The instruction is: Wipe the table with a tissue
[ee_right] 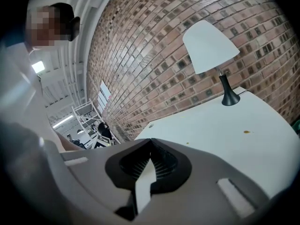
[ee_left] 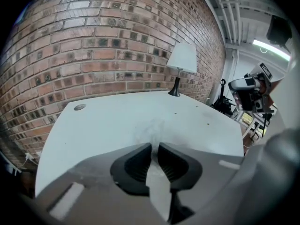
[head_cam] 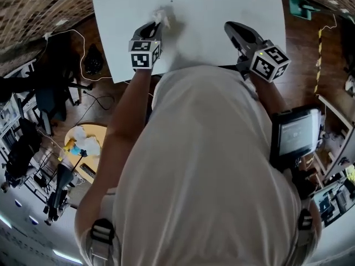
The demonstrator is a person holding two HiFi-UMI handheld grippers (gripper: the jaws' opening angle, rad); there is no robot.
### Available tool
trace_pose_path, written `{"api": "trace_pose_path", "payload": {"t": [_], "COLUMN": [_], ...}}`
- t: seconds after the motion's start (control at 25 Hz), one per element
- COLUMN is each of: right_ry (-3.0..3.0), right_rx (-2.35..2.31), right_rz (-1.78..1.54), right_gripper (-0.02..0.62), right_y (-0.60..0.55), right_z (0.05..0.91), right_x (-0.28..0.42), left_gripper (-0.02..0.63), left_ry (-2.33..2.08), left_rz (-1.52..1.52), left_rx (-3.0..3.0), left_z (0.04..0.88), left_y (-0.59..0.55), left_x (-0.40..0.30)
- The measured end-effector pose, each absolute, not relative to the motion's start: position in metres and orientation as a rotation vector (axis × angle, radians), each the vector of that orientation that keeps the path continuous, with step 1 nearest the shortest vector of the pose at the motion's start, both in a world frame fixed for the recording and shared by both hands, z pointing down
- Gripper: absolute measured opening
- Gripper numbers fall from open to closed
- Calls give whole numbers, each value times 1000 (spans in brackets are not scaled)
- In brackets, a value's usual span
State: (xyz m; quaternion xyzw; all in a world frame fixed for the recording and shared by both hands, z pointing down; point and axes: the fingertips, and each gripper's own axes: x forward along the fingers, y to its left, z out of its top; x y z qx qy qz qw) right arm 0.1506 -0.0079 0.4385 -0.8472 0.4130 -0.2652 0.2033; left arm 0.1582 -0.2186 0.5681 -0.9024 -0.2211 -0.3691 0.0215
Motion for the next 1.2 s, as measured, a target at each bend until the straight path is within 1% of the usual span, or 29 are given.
{"api": "trace_pose_path", "payload": {"t": [0.2, 0.44, 0.76, 1.0, 1.2], "right_ry": [1157, 1140, 1050, 960, 925], "right_rx": [-2351, -2352, -2364, -2360, -2361], "right_rz": [-761, -771, -755, -738, -726], "right_gripper": [8, 8, 8, 8, 8], "right_y": [6, 24, 57, 72, 83], "right_z": [444, 450, 445, 446, 450], "right_x": [163, 164, 170, 167, 166], "left_gripper": [54, 54, 54, 54, 54], "left_ry": [-607, -488, -358, -328, -239], "left_rz": [-1159, -1181, -1192, -1283, -1276], "left_rx": [-2778, -2827, -2844, -2784, -2787], "left_z": [574, 578, 585, 595, 595], "left_y": [-228, -242, -249, -249, -250], "left_x": [182, 201, 244, 247, 251]}}
